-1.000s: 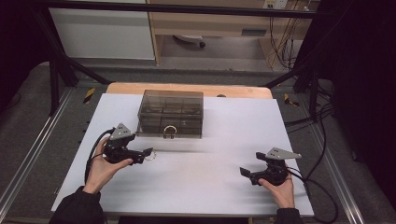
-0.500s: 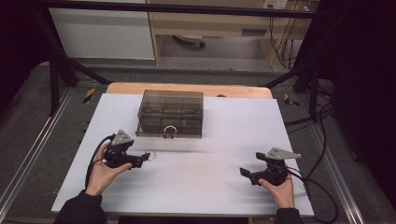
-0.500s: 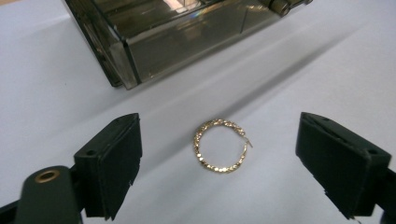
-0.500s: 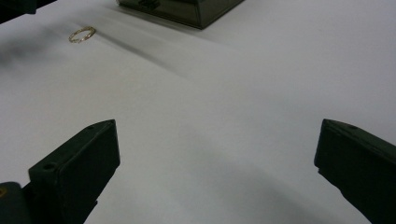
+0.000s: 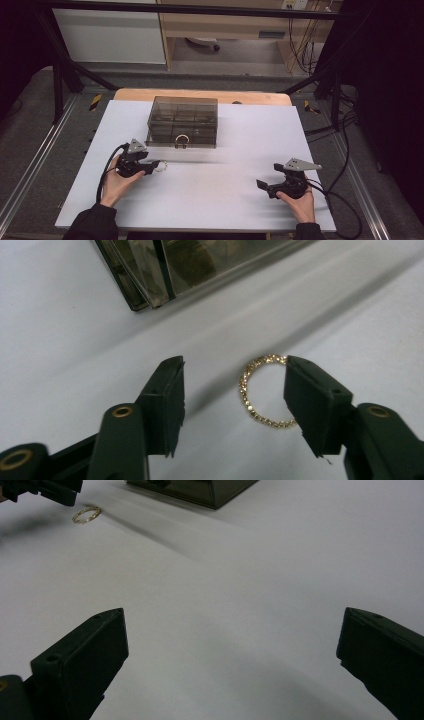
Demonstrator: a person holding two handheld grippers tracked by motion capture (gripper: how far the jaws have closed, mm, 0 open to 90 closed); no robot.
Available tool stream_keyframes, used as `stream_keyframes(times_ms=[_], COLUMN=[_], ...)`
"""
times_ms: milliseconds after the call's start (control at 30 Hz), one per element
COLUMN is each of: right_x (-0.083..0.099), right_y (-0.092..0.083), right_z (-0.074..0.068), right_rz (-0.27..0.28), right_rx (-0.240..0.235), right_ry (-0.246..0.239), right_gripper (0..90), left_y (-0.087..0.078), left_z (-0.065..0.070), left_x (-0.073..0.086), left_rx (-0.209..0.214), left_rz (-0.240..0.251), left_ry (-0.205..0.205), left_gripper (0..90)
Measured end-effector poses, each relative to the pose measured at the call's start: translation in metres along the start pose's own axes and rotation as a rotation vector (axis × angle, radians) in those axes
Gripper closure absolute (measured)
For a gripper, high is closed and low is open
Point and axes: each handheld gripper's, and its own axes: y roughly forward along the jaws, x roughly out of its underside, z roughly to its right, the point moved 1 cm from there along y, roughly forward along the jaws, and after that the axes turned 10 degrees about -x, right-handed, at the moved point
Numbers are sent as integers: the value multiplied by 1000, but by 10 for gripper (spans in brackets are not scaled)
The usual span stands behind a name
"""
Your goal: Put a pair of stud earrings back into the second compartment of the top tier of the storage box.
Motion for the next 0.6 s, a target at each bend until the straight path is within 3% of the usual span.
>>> stream_keyframes(times_ms=[267,600], right_x=[0,0], right_y=[0,0], right_z=[0,0], right_rz=[2,2], right_rx=[1,1], right_ry=[-2,2], right_gripper=[6,6], left_y=[8,16], left_z=[1,6], left_x=[-1,-1], left_rx=[15,23], left_rz=[-11,-23], left_ry=[-20,6], left_gripper=[579,740])
